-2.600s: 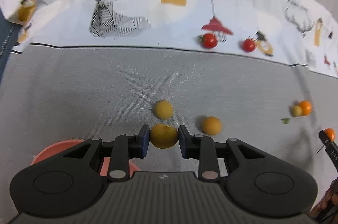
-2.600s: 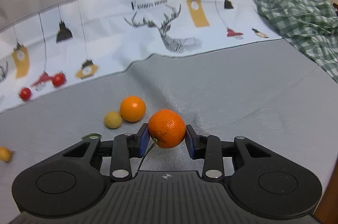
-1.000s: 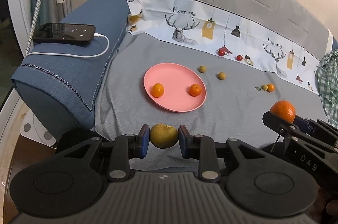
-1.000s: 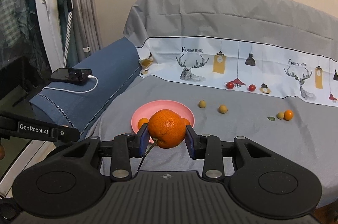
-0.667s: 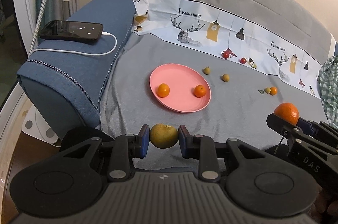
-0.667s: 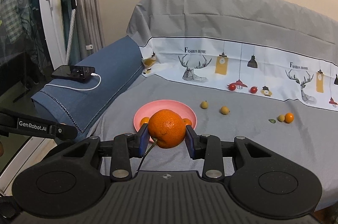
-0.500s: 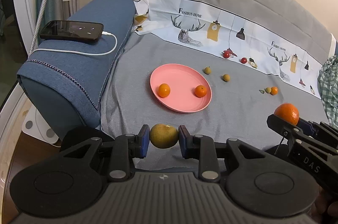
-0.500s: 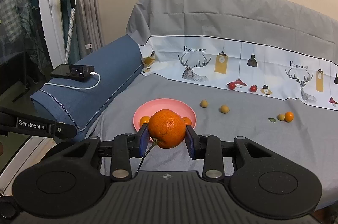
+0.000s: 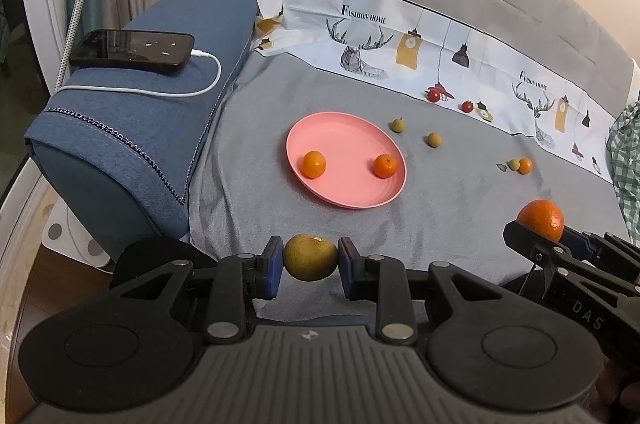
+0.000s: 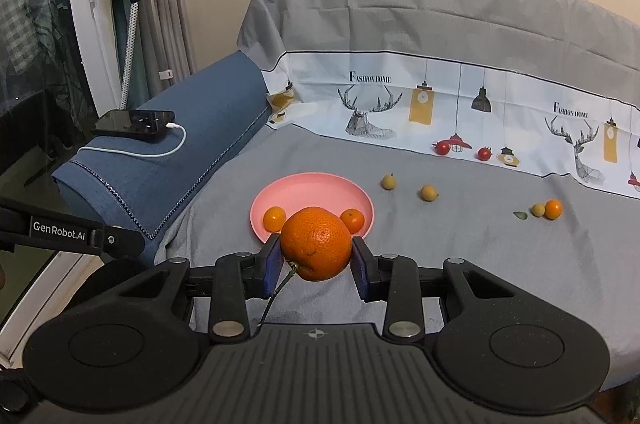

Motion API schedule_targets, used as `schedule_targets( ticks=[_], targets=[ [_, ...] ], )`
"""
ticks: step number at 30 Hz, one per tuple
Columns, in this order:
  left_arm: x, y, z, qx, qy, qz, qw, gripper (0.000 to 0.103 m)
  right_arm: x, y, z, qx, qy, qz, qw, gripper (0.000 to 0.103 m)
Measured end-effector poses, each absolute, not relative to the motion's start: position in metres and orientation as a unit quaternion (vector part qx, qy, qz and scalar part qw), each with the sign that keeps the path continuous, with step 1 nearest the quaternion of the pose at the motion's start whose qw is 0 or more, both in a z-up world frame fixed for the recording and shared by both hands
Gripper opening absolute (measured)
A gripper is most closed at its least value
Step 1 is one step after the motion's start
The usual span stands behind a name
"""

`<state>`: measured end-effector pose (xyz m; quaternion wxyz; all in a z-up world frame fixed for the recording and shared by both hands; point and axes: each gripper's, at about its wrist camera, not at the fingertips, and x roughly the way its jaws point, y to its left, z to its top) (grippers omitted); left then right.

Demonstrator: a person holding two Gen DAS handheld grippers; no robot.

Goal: Organize fruits
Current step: 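Carry the yellow-green fruit and the orange over the pink plate, then lower and open the left tool over the plate while the right tool releases its orange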

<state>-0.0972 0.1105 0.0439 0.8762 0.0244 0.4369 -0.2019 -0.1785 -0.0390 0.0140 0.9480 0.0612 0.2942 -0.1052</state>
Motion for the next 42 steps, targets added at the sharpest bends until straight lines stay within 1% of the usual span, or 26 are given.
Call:
schedule_targets(
  ticks=[12,21,32,42],
  targets=[
    [-0.079,0.101,0.031,0.026,0.455,-0.201,0.867,0.032,-0.162,-0.045,0.002,0.067,0.318,-0.108,0.940,0.038],
    [-0.052,0.080,0.019,0.032,0.470,-0.205,0.858,0.032,-0.142,-0.056,-0.014,0.076,0.344,-0.109,0.929,0.038],
    [0.013,0.030,0.004,0.048,0.468,-0.199,0.860,0.032,-0.089,-0.086,-0.043,0.084,0.360,-0.107,0.923,0.038],
    [0.081,-0.017,-0.038,0.076,0.482,-0.193,0.851,0.032,-0.027,-0.102,-0.076,0.070,0.374,-0.089,0.921,0.038]
  ],
)
